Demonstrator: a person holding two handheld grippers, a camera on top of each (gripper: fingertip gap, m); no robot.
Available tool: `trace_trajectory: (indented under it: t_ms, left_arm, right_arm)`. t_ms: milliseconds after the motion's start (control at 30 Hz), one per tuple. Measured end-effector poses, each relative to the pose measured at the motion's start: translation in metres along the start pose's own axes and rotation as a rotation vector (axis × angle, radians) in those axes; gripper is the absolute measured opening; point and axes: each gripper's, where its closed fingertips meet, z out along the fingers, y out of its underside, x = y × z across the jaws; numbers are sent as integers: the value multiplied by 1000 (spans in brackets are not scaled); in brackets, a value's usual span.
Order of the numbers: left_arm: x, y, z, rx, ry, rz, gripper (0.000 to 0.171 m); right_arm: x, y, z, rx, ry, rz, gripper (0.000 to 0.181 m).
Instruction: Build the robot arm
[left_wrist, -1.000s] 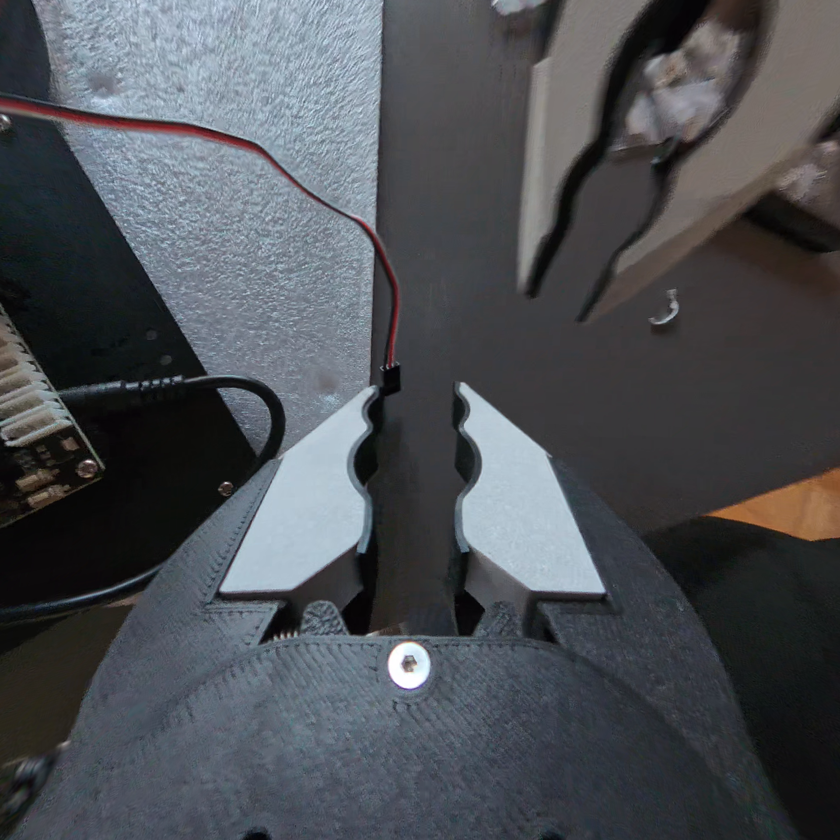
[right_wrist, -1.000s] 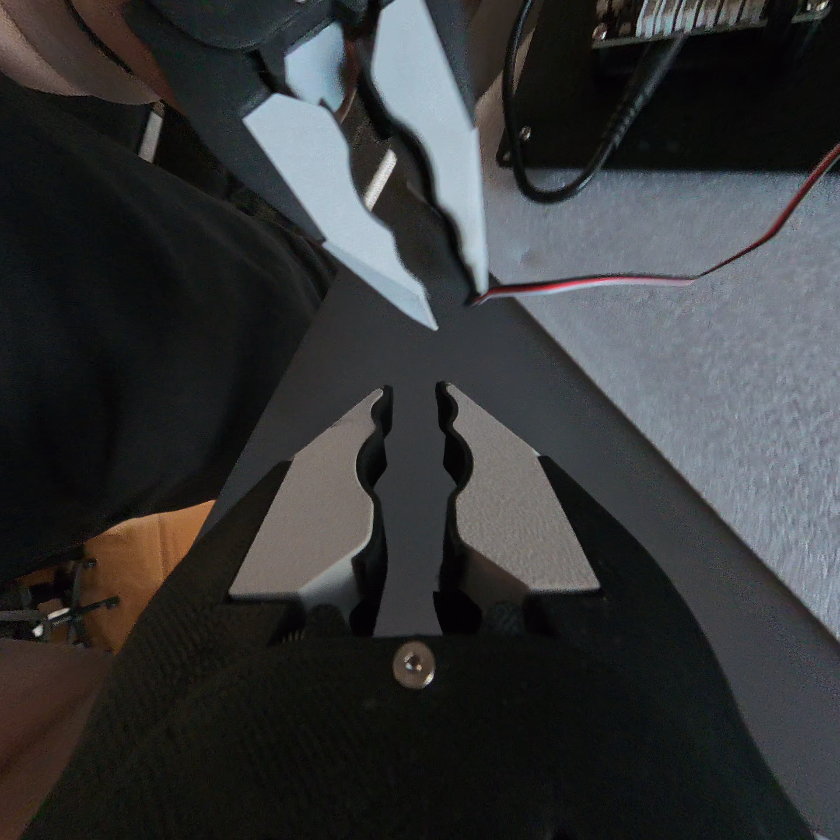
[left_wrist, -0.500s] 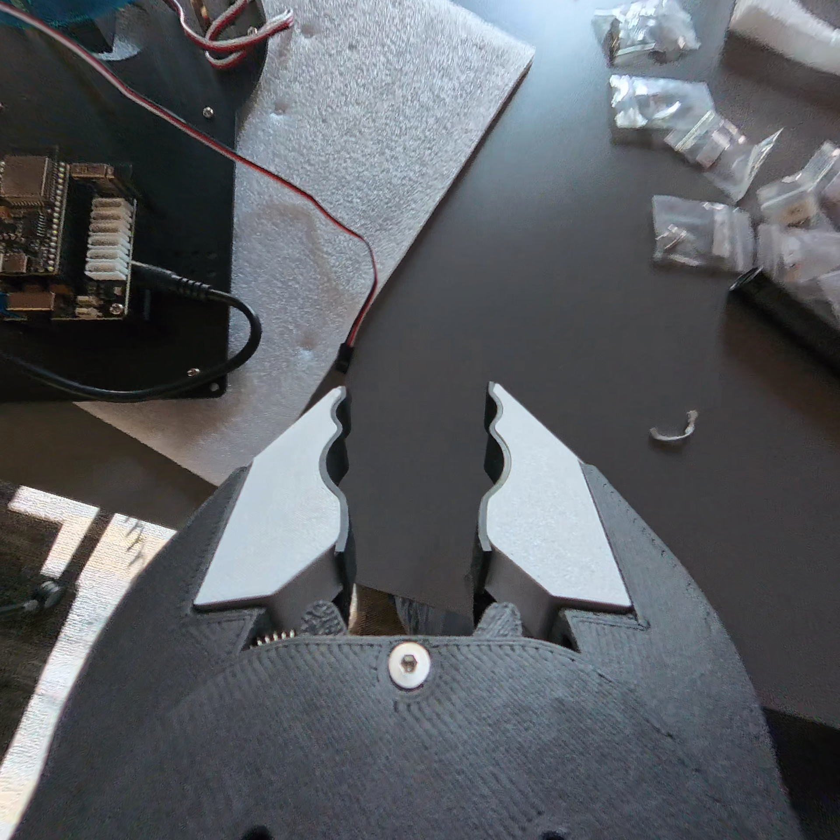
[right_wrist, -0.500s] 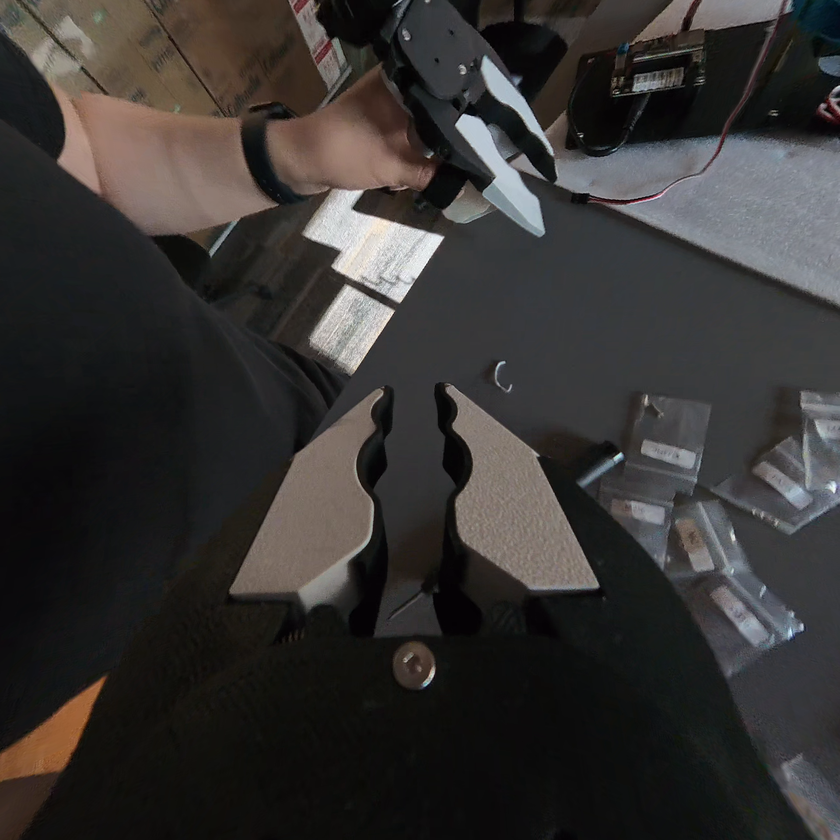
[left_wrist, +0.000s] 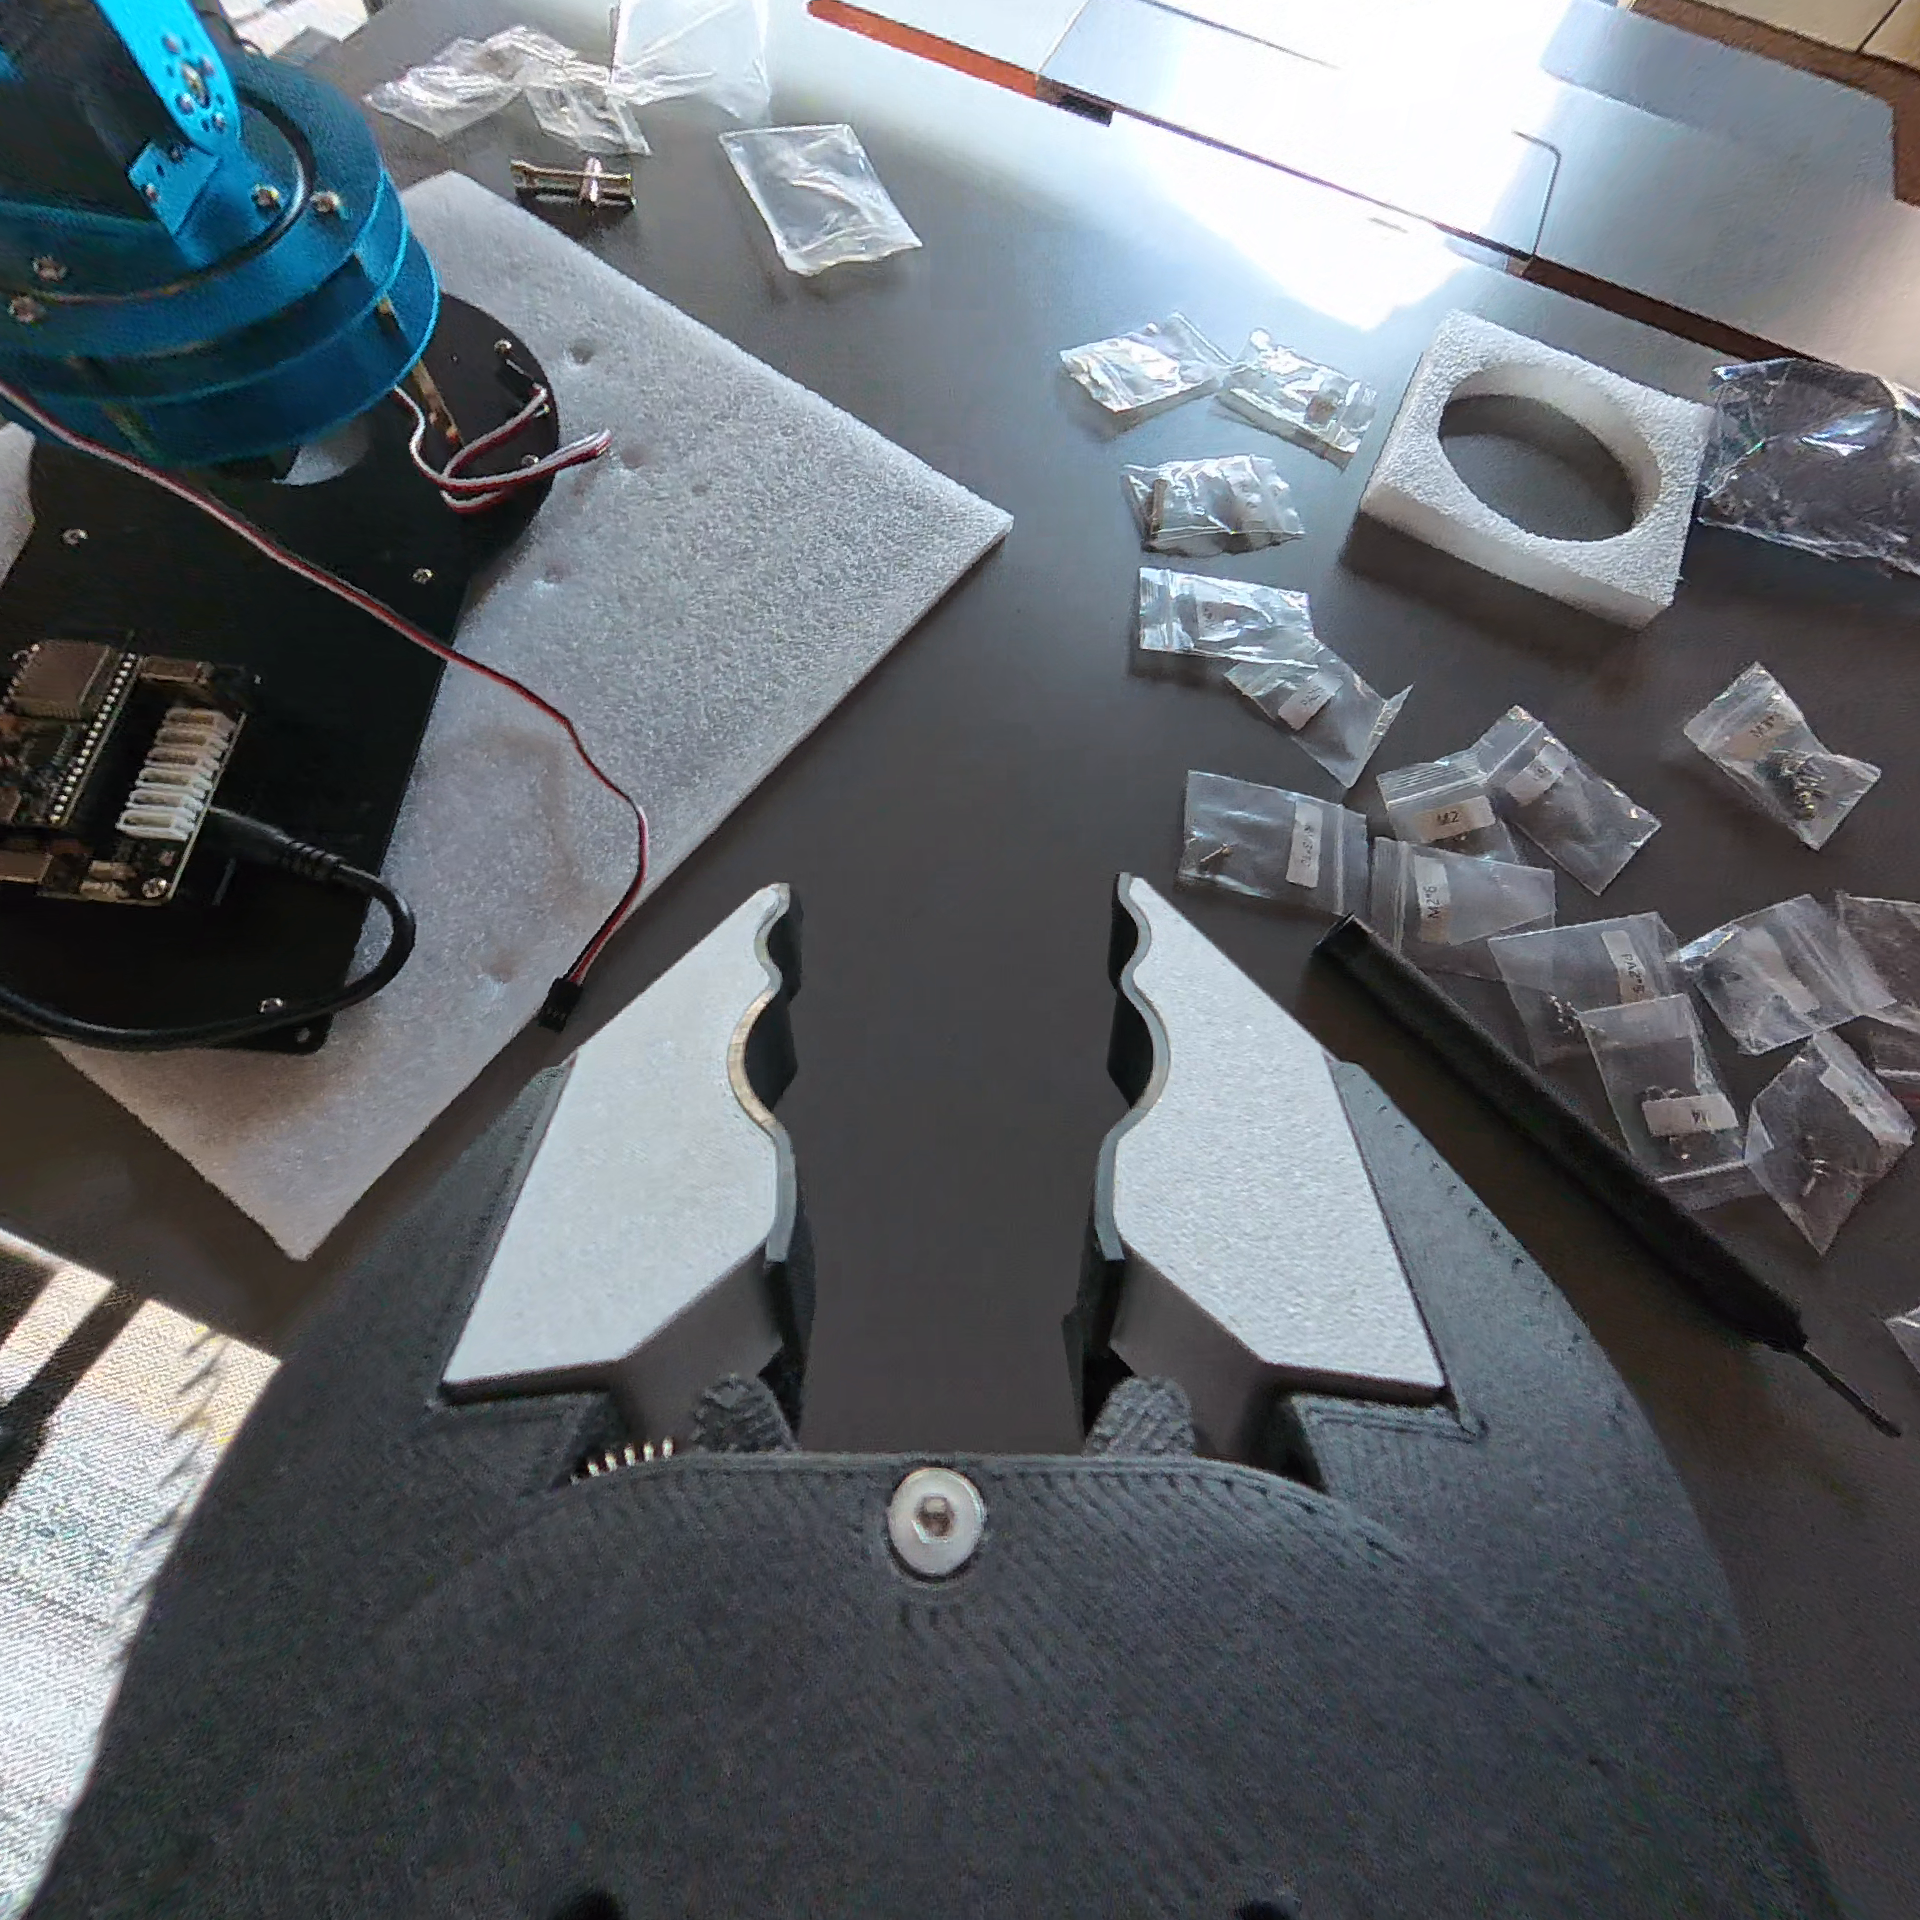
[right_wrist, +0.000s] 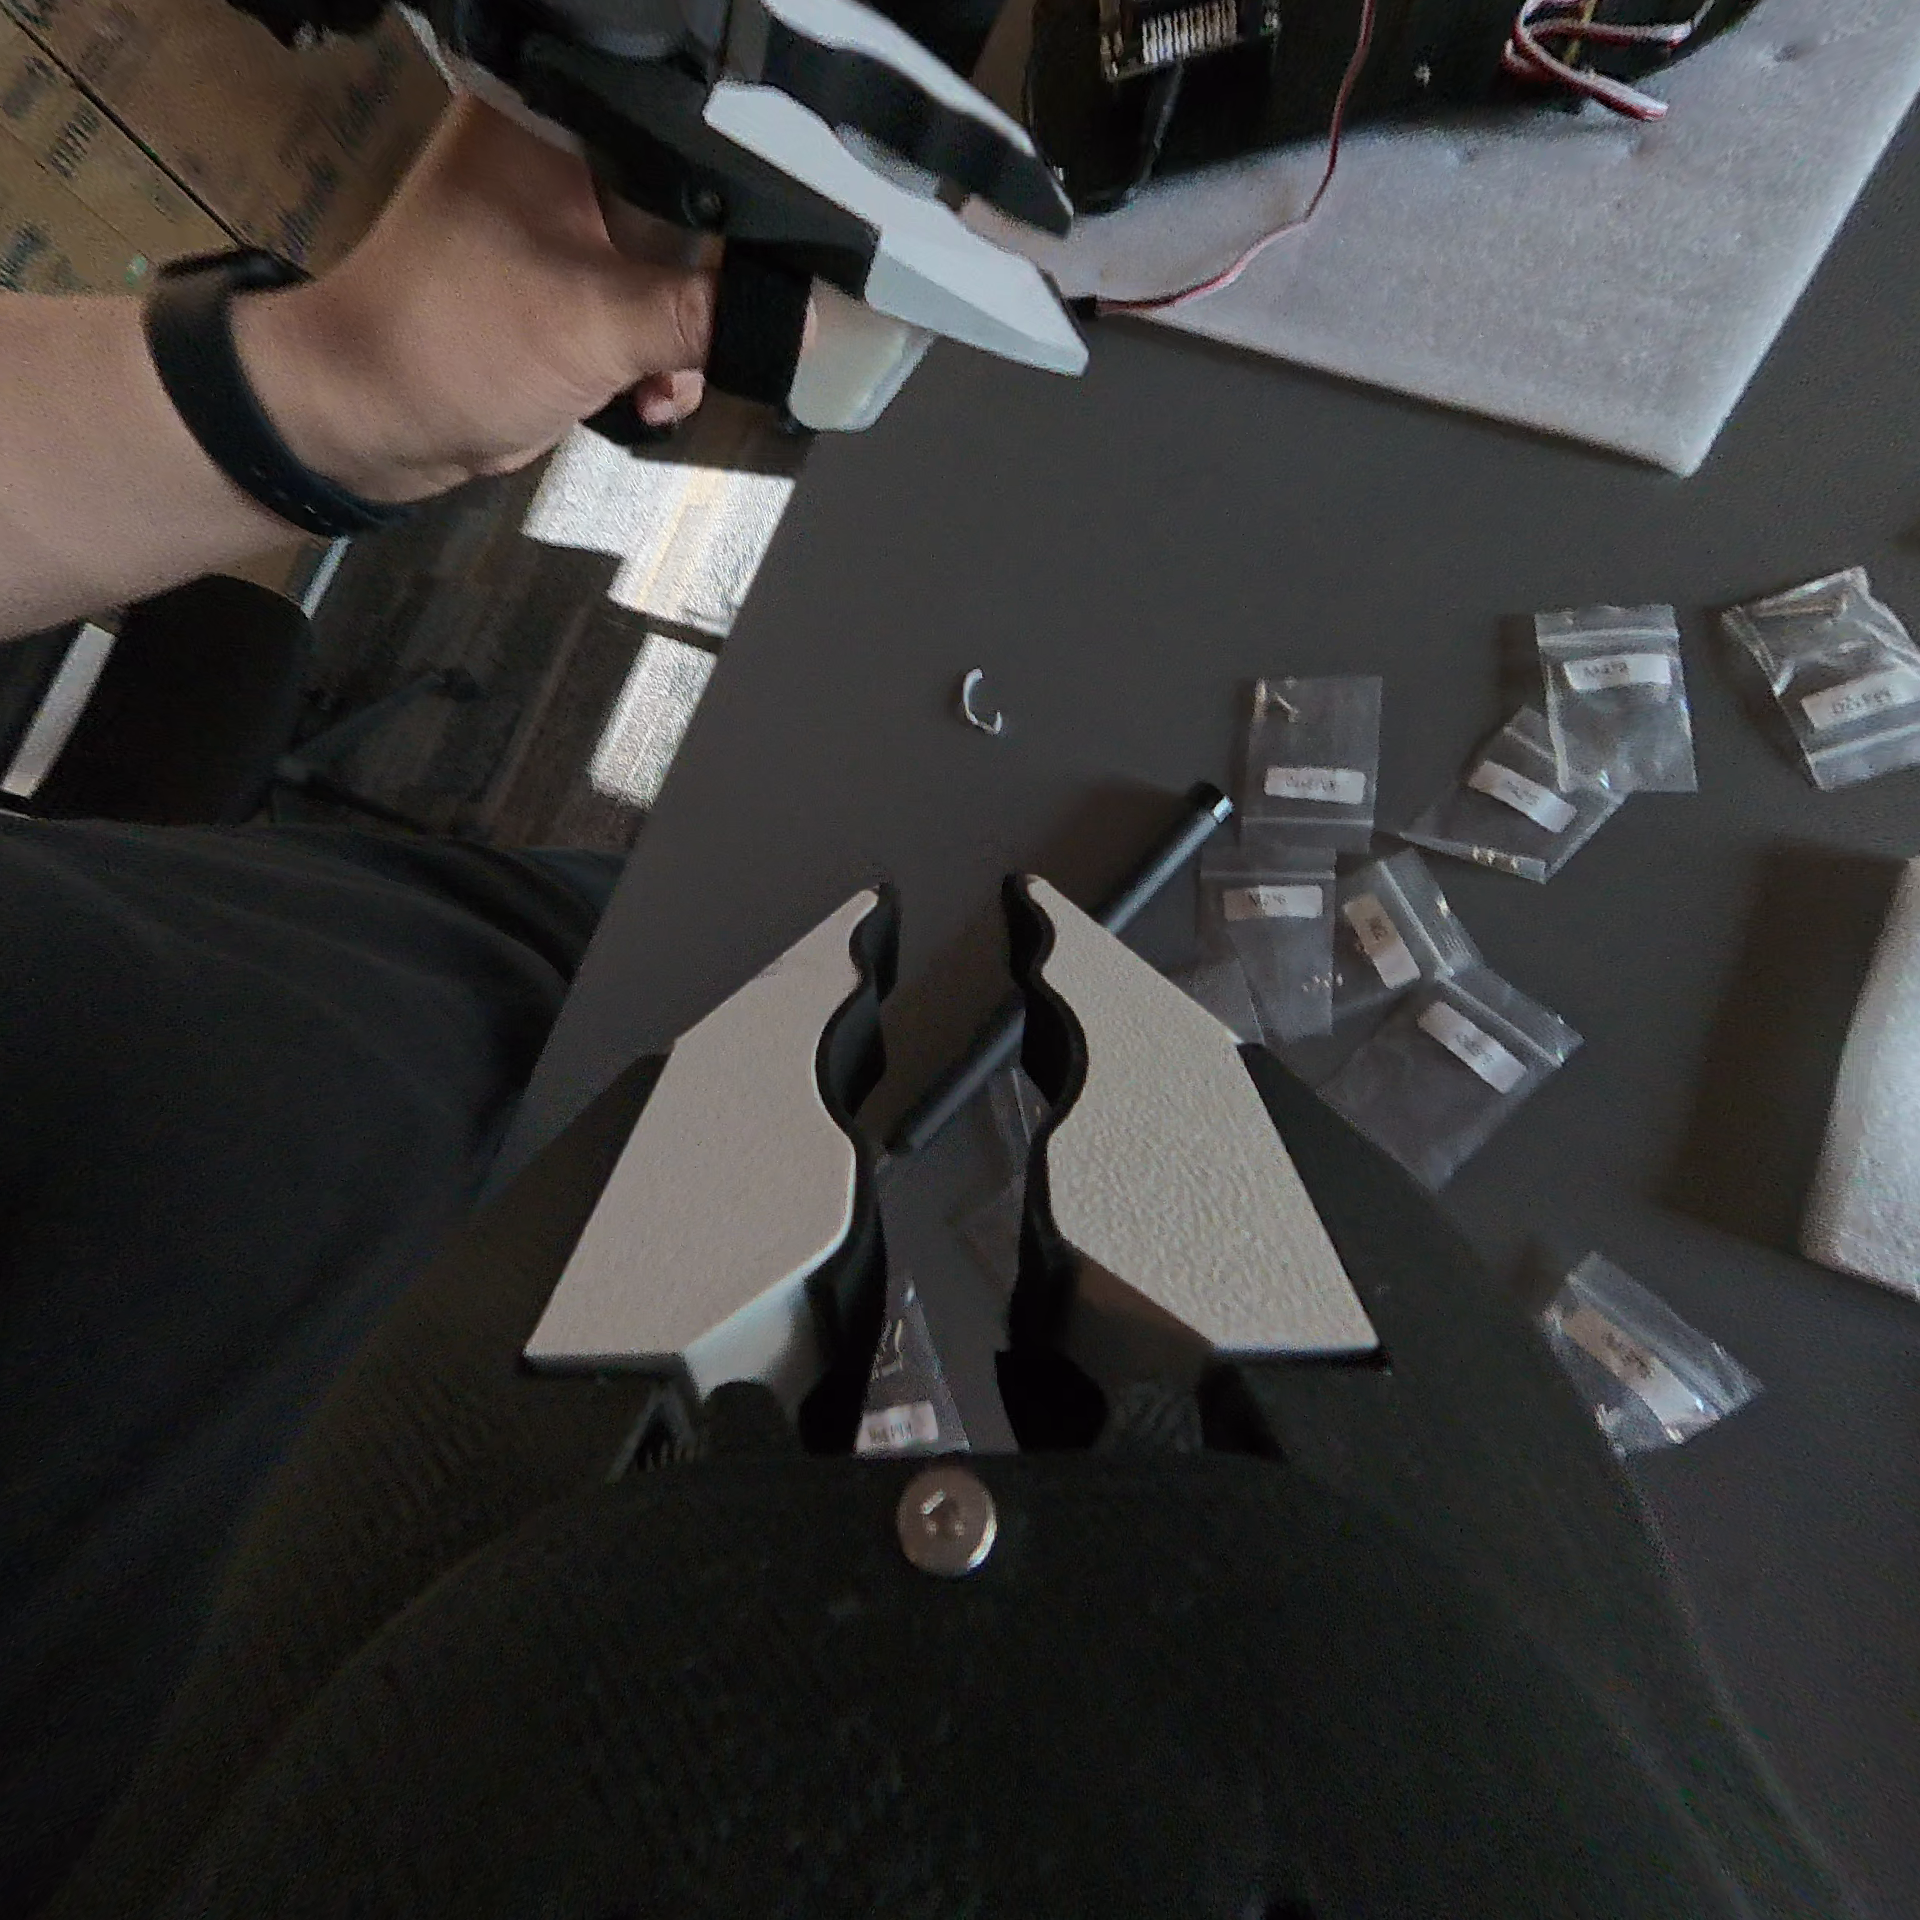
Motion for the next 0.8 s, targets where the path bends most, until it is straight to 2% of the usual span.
trace_trajectory:
  t_ms: [200, 300, 433, 533, 667, 800]
  left_arm:
    - [25, -1, 12, -16, 2, 24, 58]
    - [35, 1, 18, -25, 18, 6, 57]
    - [41, -3, 20, -7, 7, 4, 55]
    - [51, -9, 20, 5, 34, -17, 53]
    - [64, -20, 20, 25, 50, -8, 51]
    - [77, -25, 20, 25, 57, 20, 50]
  right_arm:
    - [40, 45, -12, -150, 160, 75, 15]
    - [42, 60, -8, -206, 133, 120, 12]
    - [26, 71, 2, -296, 64, 103, 8]
    - [17, 65, 7, -314, 60, 25, 7]
    - [9, 41, 4, -216, 62, -19, 5]
    - [11, 38, 0, -188, 69, -19, 3]
